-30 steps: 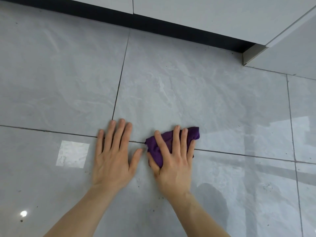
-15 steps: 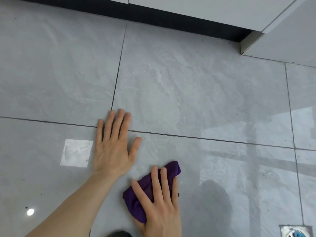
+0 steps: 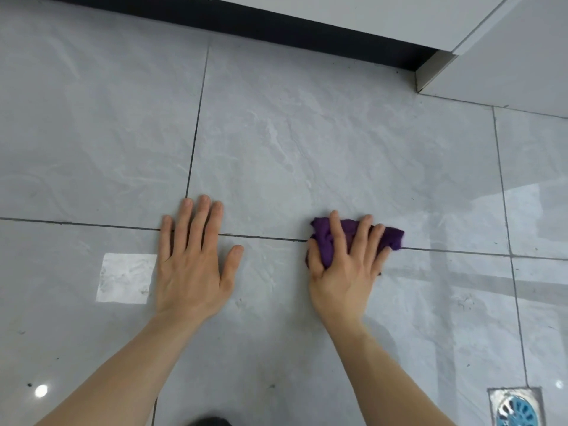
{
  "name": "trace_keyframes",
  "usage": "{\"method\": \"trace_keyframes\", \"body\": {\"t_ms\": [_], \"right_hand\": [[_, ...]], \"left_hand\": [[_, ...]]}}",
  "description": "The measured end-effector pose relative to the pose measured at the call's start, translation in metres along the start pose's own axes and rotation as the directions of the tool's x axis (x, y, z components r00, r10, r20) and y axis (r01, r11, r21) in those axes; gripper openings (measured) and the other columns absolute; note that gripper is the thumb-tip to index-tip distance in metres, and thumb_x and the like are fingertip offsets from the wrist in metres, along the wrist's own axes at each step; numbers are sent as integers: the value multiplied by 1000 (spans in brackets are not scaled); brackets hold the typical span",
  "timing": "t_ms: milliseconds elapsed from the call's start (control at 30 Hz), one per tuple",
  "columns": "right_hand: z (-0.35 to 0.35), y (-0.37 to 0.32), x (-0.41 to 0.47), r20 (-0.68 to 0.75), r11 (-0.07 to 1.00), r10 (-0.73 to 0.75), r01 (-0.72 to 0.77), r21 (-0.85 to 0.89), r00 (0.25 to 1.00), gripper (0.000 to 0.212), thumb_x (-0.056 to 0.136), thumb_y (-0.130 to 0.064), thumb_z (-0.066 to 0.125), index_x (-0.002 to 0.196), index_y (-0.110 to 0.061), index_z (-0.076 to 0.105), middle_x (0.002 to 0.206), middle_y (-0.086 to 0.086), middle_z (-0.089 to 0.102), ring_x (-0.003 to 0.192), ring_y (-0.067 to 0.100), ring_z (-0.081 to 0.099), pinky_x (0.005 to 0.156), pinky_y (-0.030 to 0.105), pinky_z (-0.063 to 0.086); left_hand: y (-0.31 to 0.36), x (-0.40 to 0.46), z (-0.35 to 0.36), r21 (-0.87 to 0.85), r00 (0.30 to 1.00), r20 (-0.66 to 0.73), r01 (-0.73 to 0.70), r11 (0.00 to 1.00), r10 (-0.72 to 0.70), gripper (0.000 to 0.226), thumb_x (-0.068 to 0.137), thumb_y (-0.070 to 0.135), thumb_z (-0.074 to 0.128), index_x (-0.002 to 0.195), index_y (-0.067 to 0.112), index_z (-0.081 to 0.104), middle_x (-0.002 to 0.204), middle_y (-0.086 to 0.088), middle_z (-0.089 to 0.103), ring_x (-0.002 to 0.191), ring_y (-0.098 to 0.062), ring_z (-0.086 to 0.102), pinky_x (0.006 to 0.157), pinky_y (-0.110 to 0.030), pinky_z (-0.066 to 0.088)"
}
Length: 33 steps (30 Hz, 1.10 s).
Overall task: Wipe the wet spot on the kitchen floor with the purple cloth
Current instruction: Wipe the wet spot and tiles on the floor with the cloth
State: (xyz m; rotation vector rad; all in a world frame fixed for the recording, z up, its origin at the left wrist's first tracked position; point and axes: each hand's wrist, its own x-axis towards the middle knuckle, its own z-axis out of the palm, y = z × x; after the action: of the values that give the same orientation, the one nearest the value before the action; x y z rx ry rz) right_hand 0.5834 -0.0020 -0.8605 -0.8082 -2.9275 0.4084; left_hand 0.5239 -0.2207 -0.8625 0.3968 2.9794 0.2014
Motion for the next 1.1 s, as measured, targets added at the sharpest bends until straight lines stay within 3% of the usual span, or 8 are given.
{"method": "trace_keyframes", "body": {"t_ms": [167, 300, 633, 833, 967, 1100], "right_hand": [[9, -65, -31, 136, 964, -264, 257, 71, 955, 59, 99, -61, 46, 153, -37, 40, 170, 17, 17, 159, 36, 4, 126, 61, 10], [8, -67, -70, 189, 939, -342, 331, 90, 920, 56, 101, -61, 40, 153, -38, 41, 170, 14, 18, 159, 32, 5, 125, 59, 17], [-20, 2, -161, 196, 872, -485, 489, 31, 852, 58, 90, -54, 63, 146, -42, 51, 160, 17, 39, 152, 36, 32, 112, 59, 42], [-18, 8, -183, 98, 793, -606, 609, 1, 790, 37, 99, -49, 54, 136, -48, 59, 149, 11, 55, 143, 28, 48, 105, 50, 50], [-30, 54, -156, 137, 872, -488, 489, 29, 862, 57, 90, -52, 65, 145, -43, 52, 159, 14, 42, 151, 34, 36, 110, 58, 44], [-37, 79, -101, 161, 941, -333, 339, -9, 929, 62, 95, -58, 52, 153, -37, 42, 167, 17, 26, 157, 35, 19, 118, 63, 32]], "left_hand": [[1, 0, -1, -41, 999, -43, -1, 999, -1, 71, 101, 50, 21, 163, 14, 20, 172, -7, 19, 161, -27, 10, 128, -56, 13], [-1, -2, -1, -80, 998, -57, -22, 997, 18, 74, 101, 54, 18, 163, 14, 21, 172, -7, 20, 161, -26, 10, 129, -55, 11], [3, -8, 1, -6, 999, -42, 0, 1000, 0, 78, 98, 58, 28, 163, 15, 17, 173, -7, 17, 161, -27, 8, 130, -53, 9], [1, -3, -3, -29, 999, -54, -2, 1000, 0, 77, 99, 57, 29, 163, 15, 18, 172, -7, 18, 161, -27, 9, 129, -53, 9], [3, -2, -3, -38, 999, -52, 11, 999, -13, 77, 97, 55, 33, 163, 16, 19, 172, -6, 19, 161, -26, 9, 129, -52, 8], [5, -2, -3, -36, 999, -49, 21, 999, -22, 78, 96, 57, 32, 162, 16, 20, 172, -5, 19, 161, -26, 8, 129, -53, 9]]}}
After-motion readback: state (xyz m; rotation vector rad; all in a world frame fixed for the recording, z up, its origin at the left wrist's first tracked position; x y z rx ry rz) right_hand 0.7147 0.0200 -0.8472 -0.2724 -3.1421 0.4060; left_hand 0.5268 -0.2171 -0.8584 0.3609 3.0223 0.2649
